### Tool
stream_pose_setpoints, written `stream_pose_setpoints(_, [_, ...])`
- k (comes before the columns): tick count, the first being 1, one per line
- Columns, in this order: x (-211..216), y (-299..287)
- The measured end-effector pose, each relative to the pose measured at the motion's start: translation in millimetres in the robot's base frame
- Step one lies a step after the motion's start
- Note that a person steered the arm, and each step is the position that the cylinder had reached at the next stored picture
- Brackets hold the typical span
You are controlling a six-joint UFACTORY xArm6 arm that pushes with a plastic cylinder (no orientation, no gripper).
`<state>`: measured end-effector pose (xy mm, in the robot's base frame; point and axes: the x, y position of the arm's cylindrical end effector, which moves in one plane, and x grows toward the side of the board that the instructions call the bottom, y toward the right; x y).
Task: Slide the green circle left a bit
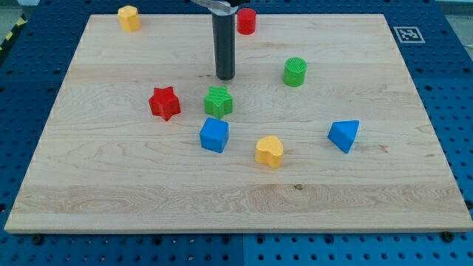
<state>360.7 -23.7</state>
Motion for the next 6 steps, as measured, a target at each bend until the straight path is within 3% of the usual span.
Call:
stream_pose_setpoints(3, [0, 2])
stream_pose_setpoints(6, [8, 119])
